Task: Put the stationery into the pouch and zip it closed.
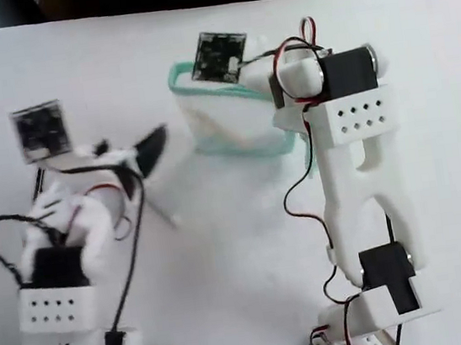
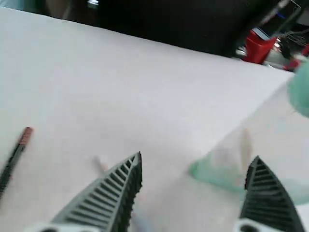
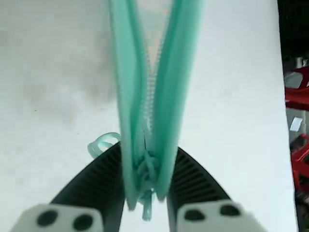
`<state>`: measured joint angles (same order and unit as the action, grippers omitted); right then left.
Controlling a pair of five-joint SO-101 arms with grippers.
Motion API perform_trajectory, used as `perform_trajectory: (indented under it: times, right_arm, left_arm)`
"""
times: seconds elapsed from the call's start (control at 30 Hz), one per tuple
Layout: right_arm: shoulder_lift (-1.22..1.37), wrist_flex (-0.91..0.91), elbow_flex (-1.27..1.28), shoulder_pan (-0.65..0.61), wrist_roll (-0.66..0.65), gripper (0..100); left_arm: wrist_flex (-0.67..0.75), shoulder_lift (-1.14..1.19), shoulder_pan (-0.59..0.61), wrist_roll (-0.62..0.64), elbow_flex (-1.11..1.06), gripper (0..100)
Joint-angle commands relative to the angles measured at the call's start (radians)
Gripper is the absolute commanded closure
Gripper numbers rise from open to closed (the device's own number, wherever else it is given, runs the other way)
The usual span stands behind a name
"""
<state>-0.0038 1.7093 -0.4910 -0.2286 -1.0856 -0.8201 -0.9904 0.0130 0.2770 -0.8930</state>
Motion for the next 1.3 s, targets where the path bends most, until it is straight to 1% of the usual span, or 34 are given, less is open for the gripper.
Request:
perform_trajectory:
  times: [0.0, 0.07, 0.17, 0.2, 0.27, 0.33, 0.4, 0.53, 0.67, 0.77, 0.83, 0.9, 1.0, 1.1, 1.17, 1.27]
  right_arm:
    - [-0.058, 0.002, -0.029, -0.015, 0.126, 98.0]
    - [-0.058, 0.002, -0.028, -0.013, 0.176, 98.0]
    - [-0.058, 0.002, -0.026, -0.01, 0.242, 98.0]
    - [-0.058, 0.002, -0.026, -0.007, 0.262, 98.0]
    - [-0.056, 0.002, -0.026, -0.005, 0.296, 98.0]
    - [-0.056, 0.002, -0.021, -0.005, 0.325, 98.0]
    - [-0.058, 0.002, -0.003, -0.01, 0.35, 98.0]
    - [-0.058, -0.024, 0.055, -0.015, 0.391, 98.0]
    - [-0.061, -0.081, 0.126, -0.013, 0.408, 98.0]
    - [-0.067, -0.09, 0.17, -0.015, 0.41, 98.0]
    - [-0.062, -0.097, 0.183, -0.016, 0.411, 98.0]
    - [-0.065, -0.116, 0.193, -0.016, 0.448, 98.0]
    - [-0.067, -0.133, 0.204, -0.015, 0.483, 98.0]
    - [-0.064, -0.133, 0.207, -0.019, 0.491, 98.0]
    - [-0.065, -0.133, 0.207, -0.019, 0.493, 98.0]
    - [-0.067, -0.13, 0.207, -0.019, 0.493, 98.0]
  left_arm:
    - [-0.015, -0.012, 0.213, -0.117, 0.106, 66]
    - [-0.037, -0.012, 0.257, -0.192, 0.124, 66]
    - [-0.095, -0.01, 0.306, -0.259, 0.132, 66]
    - [-0.118, -0.004, 0.306, -0.272, 0.126, 66]
    - [-0.169, 0.045, 0.269, -0.264, 0.11, 66]
    - [-0.183, 0.142, 0.216, -0.207, 0.1, 66]
    - [-0.167, 0.268, 0.182, -0.094, 0.11, 66]
    - [-0.081, 0.549, 0.176, 0.1, 0.183, 67]
    - [-0.043, 0.86, 0.171, 0.238, 0.316, 69]
    - [-0.095, 1.079, 0.176, 0.316, 0.473, 69]
    - [-0.141, 1.21, 0.176, 0.344, 0.589, 69]
    - [-0.209, 1.33, 0.168, 0.347, 0.707, 69]
    - [-0.348, 1.454, 0.14, 0.344, 0.888, 69]
    - [-0.423, 1.557, 0.13, 0.35, 1.031, 71]
    - [-0.473, 1.616, 0.131, 0.348, 1.12, 76]
    - [-0.563, 1.69, 0.131, 0.342, 1.234, 87]
